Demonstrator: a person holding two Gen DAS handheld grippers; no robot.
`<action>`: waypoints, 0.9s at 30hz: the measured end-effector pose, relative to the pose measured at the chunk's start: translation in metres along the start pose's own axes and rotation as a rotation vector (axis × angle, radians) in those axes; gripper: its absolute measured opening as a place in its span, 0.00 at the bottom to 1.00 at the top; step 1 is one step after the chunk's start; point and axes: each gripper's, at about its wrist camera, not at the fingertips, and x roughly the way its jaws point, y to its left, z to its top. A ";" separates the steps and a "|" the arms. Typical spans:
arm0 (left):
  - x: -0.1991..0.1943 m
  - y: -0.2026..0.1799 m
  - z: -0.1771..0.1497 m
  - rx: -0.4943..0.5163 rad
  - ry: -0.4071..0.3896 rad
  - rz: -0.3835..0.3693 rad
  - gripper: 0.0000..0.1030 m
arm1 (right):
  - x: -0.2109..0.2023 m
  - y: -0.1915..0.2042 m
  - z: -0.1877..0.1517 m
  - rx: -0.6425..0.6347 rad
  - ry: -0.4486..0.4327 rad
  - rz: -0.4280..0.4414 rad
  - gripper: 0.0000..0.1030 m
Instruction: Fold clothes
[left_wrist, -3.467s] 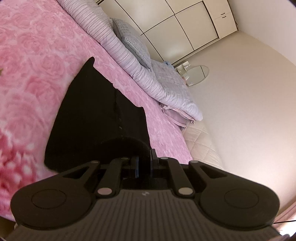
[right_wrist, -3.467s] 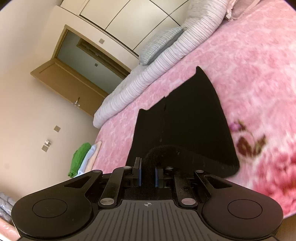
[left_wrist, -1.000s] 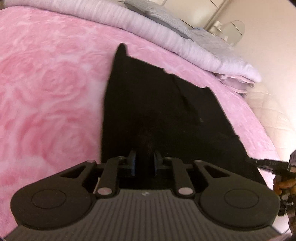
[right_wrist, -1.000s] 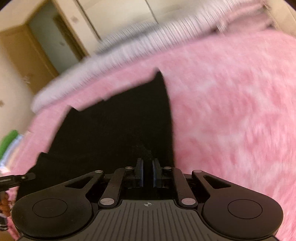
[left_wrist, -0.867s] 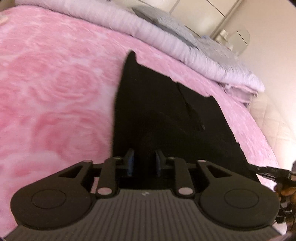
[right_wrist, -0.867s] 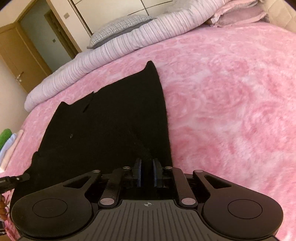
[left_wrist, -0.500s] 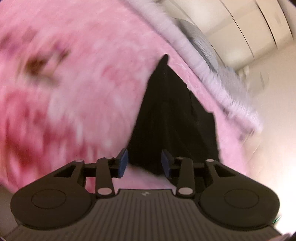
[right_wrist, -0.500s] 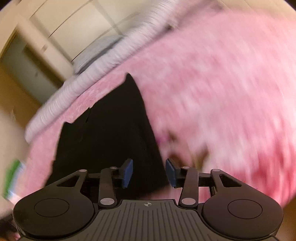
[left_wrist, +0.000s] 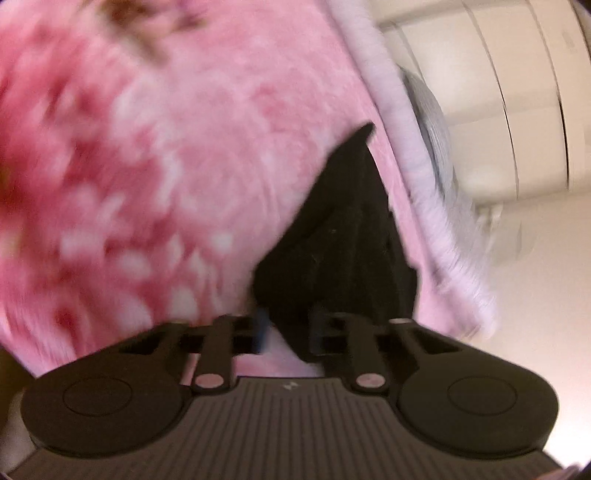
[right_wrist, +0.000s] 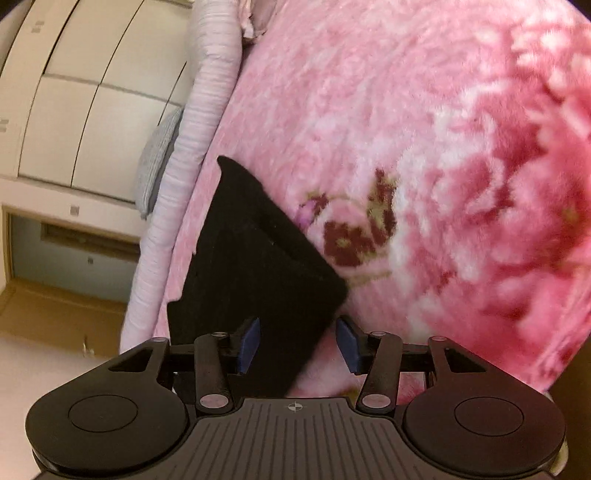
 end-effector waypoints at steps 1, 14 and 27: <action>-0.002 -0.008 0.003 0.077 0.000 0.009 0.11 | -0.001 0.005 0.002 -0.034 -0.009 -0.018 0.08; -0.021 -0.045 -0.009 0.551 -0.043 0.221 0.15 | -0.021 0.026 0.001 -0.317 -0.036 -0.203 0.21; 0.048 -0.129 -0.050 0.910 -0.023 0.132 0.14 | 0.048 0.116 -0.109 -1.251 0.057 -0.049 0.25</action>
